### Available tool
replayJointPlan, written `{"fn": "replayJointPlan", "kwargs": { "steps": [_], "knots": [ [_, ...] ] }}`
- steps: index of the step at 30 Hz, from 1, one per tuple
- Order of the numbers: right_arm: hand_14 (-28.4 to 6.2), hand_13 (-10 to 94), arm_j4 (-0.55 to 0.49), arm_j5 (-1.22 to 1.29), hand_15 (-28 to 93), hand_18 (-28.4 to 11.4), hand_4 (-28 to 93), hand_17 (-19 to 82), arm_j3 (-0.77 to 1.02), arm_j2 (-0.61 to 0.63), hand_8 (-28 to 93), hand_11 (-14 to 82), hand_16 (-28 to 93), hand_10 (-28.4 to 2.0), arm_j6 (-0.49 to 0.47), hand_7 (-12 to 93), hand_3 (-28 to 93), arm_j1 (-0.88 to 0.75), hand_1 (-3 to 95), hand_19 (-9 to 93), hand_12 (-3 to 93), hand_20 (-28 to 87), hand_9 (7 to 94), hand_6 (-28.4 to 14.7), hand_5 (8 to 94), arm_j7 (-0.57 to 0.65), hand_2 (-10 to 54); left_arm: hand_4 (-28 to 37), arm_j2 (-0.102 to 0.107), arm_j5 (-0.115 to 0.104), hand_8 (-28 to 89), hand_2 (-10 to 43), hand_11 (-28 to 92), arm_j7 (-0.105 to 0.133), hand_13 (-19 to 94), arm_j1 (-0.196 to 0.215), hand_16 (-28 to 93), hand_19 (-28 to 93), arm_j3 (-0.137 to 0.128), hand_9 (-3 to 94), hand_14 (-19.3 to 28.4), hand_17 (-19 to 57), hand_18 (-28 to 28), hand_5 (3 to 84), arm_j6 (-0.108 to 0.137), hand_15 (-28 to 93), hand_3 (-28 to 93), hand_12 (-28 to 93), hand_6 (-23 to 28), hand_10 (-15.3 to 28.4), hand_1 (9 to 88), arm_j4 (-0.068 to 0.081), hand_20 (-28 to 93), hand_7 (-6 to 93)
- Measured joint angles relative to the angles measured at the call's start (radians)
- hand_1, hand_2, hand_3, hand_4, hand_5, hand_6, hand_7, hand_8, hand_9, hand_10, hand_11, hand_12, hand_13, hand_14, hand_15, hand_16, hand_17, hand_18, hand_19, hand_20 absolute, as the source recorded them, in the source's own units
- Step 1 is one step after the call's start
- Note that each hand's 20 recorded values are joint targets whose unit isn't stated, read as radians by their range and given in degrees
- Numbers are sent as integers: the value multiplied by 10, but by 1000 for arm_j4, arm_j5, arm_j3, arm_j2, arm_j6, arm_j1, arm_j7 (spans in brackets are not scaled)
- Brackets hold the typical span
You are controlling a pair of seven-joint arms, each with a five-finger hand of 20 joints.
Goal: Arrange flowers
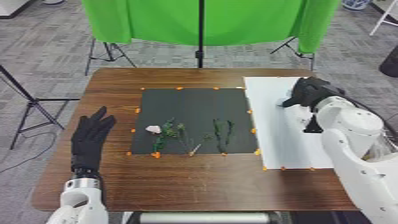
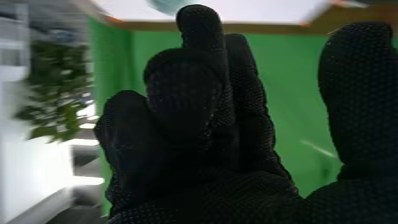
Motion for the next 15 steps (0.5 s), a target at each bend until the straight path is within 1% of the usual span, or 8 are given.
{"fn": "replayJointPlan", "kwargs": {
  "steps": [2,10,15],
  "knots": [
    [-47,860,12,-43,584,-127,-114,596,11,-7,-74,198,337,-152,31,129,589,-29,346,932,236,563,770,13,621,-3,-95,-283,-1,2,-57,80,171,-2,359,0,20,30,0,448,151,77,102,465,0,103,637,146,33,137,148,-1,196,95],
    [-43,866,22,-58,584,-127,-116,600,40,-37,-77,208,337,-149,18,132,589,-73,346,932,239,566,776,15,624,-3,-95,-283,-4,4,-58,74,172,-7,359,3,20,31,-2,448,151,76,102,466,0,103,645,146,34,138,148,-5,196,95],
    [-40,872,37,-175,587,-125,-116,607,53,-46,-78,223,338,-148,36,132,583,-100,341,932,244,568,785,15,627,-15,-95,-283,-5,4,-57,70,172,-9,359,5,20,31,-2,448,151,76,102,465,0,103,645,146,32,138,151,-7,195,97]
  ]
}}
